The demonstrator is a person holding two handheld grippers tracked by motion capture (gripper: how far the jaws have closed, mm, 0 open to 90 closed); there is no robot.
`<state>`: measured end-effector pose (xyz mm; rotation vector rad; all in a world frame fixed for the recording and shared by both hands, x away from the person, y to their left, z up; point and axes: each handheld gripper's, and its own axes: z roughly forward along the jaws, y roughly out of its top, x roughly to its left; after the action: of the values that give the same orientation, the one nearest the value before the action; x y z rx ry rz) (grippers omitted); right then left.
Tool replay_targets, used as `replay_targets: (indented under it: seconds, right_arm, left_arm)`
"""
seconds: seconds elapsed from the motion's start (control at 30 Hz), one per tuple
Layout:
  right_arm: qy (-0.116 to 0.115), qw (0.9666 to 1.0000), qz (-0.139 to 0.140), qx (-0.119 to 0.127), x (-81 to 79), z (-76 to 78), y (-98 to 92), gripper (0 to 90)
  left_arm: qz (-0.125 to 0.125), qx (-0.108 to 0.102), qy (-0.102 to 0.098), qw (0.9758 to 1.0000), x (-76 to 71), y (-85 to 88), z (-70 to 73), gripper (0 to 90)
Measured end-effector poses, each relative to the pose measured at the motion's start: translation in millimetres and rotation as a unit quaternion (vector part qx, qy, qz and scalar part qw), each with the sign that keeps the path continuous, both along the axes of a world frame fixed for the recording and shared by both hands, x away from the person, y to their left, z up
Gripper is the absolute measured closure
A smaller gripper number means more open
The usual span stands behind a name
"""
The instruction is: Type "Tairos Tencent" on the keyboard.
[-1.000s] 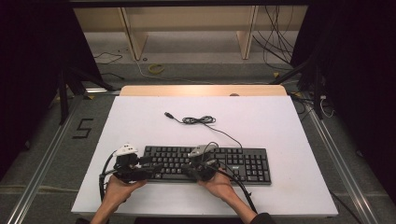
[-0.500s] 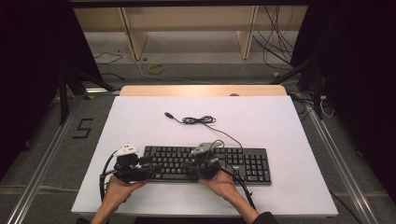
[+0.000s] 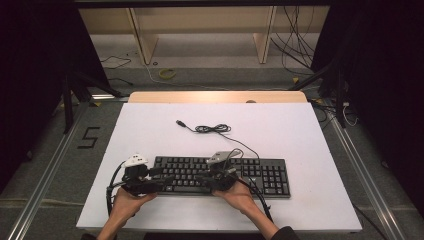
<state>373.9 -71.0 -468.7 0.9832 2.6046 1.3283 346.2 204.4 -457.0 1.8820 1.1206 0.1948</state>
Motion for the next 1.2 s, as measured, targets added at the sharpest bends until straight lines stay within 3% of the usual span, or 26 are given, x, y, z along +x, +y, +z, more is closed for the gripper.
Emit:
replay_targets:
  seconds: [0.6, 0.77, 0.93, 1.2]
  right_arm:
    - [-0.003, 0.9997, 0.003, 0.024, 0.3, 6.5, -5.3, 55.0]
    - [-0.004, 0.9996, -0.010, 0.026, 0.7, 8.3, -7.7, 46.2]
    - [-0.008, 0.9993, -0.020, 0.031, 0.4, 11.0, -10.8, 40.6]
    - [-0.014, 0.9990, -0.024, 0.034, -2.9, 14.3, -16.5, 38.4]
  left_arm:
    - [-0.003, 0.002, -0.002, 1.0000, 2.2, -1.9, 0.5, 35.2]
    - [-0.009, 0.003, 0.000, 1.0000, 3.8, -5.6, 0.3, 42.2]
    - [-0.022, 0.008, 0.004, 0.9997, 5.9, -10.6, -0.8, 55.5]
    - [-0.052, 0.039, 0.012, 0.9978, 8.8, -25.3, -5.4, 73.3]
